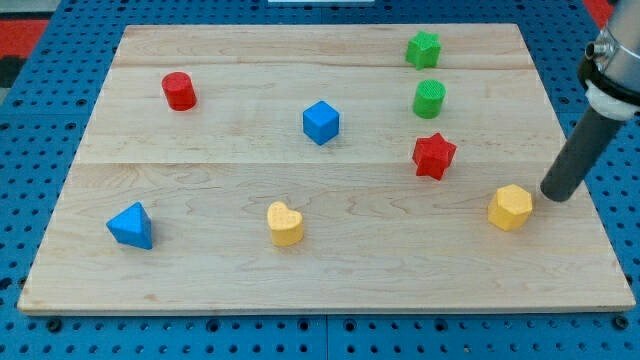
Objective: Place yellow hexagon and blue cube in a straight line
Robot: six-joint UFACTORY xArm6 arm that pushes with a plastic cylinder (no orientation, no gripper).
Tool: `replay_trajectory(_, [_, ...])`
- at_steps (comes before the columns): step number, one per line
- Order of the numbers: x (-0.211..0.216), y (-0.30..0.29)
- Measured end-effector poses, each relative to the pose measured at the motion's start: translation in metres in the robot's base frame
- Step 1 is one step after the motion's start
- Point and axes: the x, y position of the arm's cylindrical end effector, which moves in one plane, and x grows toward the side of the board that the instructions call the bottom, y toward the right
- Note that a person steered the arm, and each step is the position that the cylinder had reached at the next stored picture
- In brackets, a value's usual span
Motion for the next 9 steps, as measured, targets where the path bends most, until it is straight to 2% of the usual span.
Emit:
replay_trajectory(1, [0.019,-0.014])
replay_trajectory(2, [0.033,-0.108])
replay_trajectory(3, [0.011,-0.13])
replay_trajectory(5, [-0.012,-0.131])
replay_trajectory(6, [-0.03,-0.209])
replay_trajectory(7, [-0.031,-0.313])
replay_trajectory(9, [-0.083,-0.407])
